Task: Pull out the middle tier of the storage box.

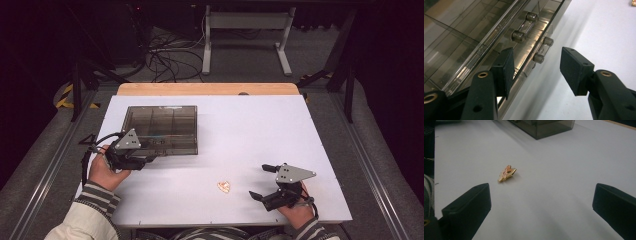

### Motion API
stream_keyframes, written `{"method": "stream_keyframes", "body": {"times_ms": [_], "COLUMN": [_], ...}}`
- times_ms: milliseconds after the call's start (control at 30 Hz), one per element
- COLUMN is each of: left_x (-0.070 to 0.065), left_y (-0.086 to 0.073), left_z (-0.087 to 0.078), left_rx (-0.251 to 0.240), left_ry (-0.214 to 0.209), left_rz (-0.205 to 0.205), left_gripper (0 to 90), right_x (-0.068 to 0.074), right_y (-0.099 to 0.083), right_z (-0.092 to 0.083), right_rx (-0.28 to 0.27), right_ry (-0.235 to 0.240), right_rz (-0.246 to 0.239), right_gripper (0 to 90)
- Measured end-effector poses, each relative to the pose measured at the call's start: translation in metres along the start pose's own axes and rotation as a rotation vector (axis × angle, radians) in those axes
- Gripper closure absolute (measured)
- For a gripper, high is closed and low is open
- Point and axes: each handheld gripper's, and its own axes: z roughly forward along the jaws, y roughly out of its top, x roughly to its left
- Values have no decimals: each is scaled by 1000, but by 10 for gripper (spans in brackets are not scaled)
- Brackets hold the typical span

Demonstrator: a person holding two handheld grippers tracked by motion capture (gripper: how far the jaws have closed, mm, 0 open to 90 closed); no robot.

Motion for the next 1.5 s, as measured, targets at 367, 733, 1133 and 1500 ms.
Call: {"method": "stream_keyframes", "body": {"times_ms": [367, 733, 1133, 1500], "left_x": [0, -9, -16, -19], "left_y": [0, -1, 0, 8], "left_z": [7, 2, 3, 16], "left_rx": [39, 77, 83, 72], "left_ry": [-8, 17, 48, 42], "left_rz": [-3, 20, 52, 100], "left_gripper": [452, 486, 468, 472], "right_x": [0, 0, 0, 0], "right_y": [0, 0, 0, 0], "right_z": [0, 0, 0, 1], "right_rx": [4, 6, 4, 8], "right_ry": [2, 4, 5, 3], "right_rz": [-1, 1, 0, -3], "right_gripper": [24, 24, 24, 24]}}
